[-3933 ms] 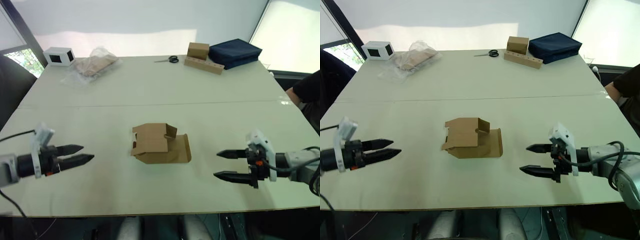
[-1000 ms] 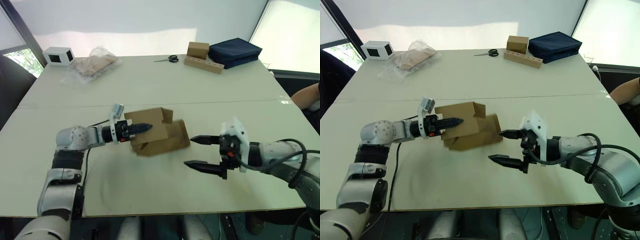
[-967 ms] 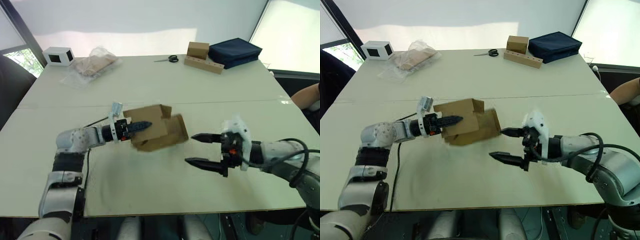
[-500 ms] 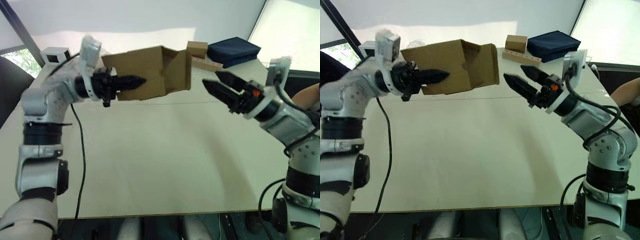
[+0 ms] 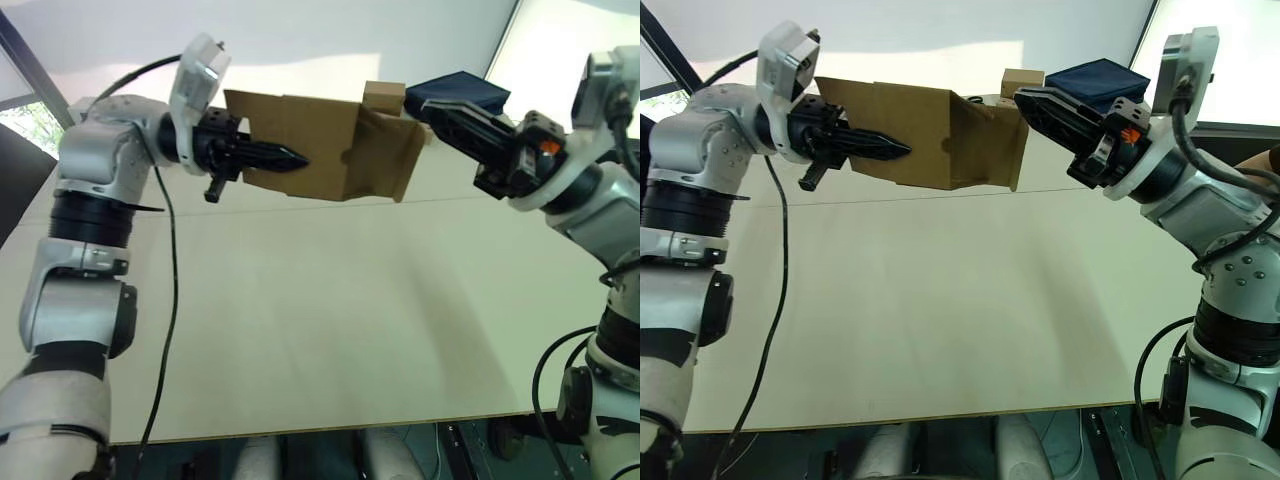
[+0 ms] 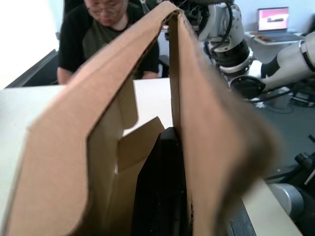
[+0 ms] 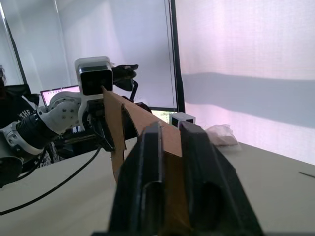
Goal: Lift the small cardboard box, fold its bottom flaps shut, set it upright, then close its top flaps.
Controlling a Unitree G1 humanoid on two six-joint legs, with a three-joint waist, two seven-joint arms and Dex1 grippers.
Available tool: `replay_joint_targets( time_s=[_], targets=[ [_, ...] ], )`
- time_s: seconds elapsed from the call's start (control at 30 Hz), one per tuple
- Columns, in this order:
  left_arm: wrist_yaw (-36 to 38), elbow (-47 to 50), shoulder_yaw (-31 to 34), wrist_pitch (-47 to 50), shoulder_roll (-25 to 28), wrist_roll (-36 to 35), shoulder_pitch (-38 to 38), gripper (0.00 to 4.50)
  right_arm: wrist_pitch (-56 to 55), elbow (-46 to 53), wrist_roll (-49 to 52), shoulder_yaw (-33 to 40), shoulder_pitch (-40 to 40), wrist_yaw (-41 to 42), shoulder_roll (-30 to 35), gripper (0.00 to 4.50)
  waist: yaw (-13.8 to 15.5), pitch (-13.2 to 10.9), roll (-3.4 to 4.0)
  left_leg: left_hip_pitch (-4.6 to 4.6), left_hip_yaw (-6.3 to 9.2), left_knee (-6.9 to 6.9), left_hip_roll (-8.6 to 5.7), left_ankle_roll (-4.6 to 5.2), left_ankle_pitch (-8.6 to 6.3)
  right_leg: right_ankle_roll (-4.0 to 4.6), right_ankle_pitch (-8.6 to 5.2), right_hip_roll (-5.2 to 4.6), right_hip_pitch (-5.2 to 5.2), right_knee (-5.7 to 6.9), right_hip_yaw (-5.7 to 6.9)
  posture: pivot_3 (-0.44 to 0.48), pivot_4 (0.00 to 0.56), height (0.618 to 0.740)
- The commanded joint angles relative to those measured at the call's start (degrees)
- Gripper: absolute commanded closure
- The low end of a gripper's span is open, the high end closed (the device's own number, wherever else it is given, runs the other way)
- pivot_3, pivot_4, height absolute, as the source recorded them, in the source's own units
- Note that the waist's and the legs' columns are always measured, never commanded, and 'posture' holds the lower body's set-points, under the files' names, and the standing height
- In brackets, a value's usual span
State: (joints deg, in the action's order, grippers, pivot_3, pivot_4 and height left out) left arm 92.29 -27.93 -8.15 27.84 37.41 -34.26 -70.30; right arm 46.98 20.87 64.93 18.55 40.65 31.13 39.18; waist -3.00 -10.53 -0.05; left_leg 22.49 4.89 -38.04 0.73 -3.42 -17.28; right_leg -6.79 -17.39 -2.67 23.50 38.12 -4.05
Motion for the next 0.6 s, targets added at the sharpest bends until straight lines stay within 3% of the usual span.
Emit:
replay_joint_targets(
  time_s=[0.03, 0.6],
  targets=[
    [0.2, 2.6, 2.5, 0.2, -0.2, -0.7, 0.2, 4.50, -2.3, 1.6, -2.6, -1.4, 0.5, -0.7, -0.7, 4.46, -0.2, 0.0, 0.00, 0.00, 0.00, 0.00, 0.00, -0.01, 0.00, 0.00, 0.00, 0.00, 0.00, 0.00, 0.00, 0.000, 0.150, 0.740],
    [-6.3, 8.9, 8.4, 7.1, -5.9, -3.3, 3.9, 4.50, -6.8, 1.7, -9.2, -8.3, 1.4, -3.1, -9.6, 4.46, -0.5, 0.0, 0.00, 0.02, 0.02, -0.03, -0.01, -0.16, 0.09, 0.00, 0.00, -0.04, 0.00, 0.02, 0.00, 0.000, 0.150, 0.740]
  ],
)
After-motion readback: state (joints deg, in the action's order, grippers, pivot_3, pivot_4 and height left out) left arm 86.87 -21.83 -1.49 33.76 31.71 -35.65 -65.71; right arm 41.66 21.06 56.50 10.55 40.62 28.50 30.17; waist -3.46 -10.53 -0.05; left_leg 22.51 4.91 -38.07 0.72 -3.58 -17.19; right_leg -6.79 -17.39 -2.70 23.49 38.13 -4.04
